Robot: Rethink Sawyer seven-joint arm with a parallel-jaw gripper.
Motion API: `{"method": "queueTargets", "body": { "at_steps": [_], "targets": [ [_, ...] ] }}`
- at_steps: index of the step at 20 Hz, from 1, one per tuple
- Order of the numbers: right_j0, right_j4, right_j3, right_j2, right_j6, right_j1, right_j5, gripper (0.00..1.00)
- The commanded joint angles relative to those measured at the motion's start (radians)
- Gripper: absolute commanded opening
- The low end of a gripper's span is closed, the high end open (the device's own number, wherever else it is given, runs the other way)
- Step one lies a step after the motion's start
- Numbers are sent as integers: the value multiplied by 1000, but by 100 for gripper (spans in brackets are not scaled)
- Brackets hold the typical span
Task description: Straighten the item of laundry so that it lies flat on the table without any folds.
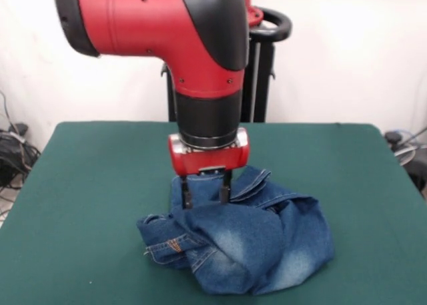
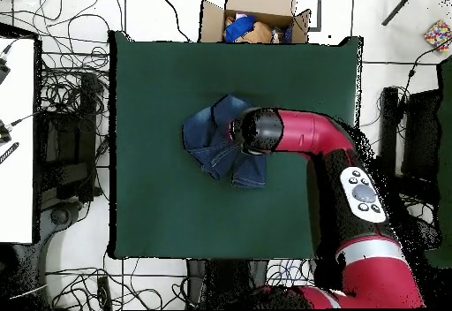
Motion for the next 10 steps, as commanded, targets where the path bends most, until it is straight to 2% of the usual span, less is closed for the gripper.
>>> {"method": "queueTargets", "body": {
  "at_steps": [1, 7, 10],
  "targets": [
    [19, 38, -210, 49, 2, -31, 203, 100],
    [32, 32, -252, 50, 12, -36, 257, 100],
    [35, 29, -243, 48, 24, -36, 243, 100]
  ]
}}
